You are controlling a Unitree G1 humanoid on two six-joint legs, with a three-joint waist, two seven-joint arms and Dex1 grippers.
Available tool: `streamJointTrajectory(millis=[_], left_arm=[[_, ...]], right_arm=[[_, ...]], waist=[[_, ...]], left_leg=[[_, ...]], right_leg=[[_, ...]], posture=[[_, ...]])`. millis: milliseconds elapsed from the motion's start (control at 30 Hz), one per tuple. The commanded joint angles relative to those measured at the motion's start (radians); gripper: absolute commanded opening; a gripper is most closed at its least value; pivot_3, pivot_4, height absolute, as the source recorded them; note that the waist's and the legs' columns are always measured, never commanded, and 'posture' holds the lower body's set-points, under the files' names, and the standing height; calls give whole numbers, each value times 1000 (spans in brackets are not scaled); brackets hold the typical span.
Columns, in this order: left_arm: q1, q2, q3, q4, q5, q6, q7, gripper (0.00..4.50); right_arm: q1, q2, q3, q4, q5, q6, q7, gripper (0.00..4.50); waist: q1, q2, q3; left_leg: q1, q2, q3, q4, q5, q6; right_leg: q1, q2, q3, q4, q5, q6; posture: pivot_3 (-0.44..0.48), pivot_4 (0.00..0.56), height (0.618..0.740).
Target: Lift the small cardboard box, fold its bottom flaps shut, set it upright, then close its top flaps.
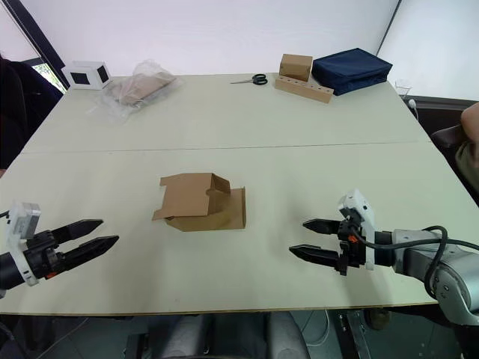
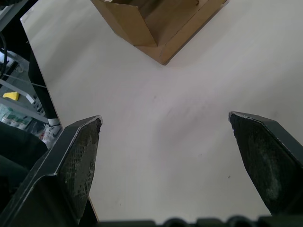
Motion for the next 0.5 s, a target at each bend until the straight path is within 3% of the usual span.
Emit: streamJointTrajectory(millis=[33,500], left_arm=[[4,0,16,-5,-12,-4,-10,4472],[-13,3,27,23,-34,6,-24,4472]], right_arm=[[0,5,-12,-29,14,-16,2,4500],[-14,15,-11,-29,9,-35,-15,4500]], waist=[[0,0,0],[-1,0,0]], left_leg=[[0,0,0,0,0,0],[0,0,0,0,0,0]], right_leg=[[0,0,0,0,0,0],[0,0,0,0,0,0]], posture=[[0,150,740],[0,150,740]])
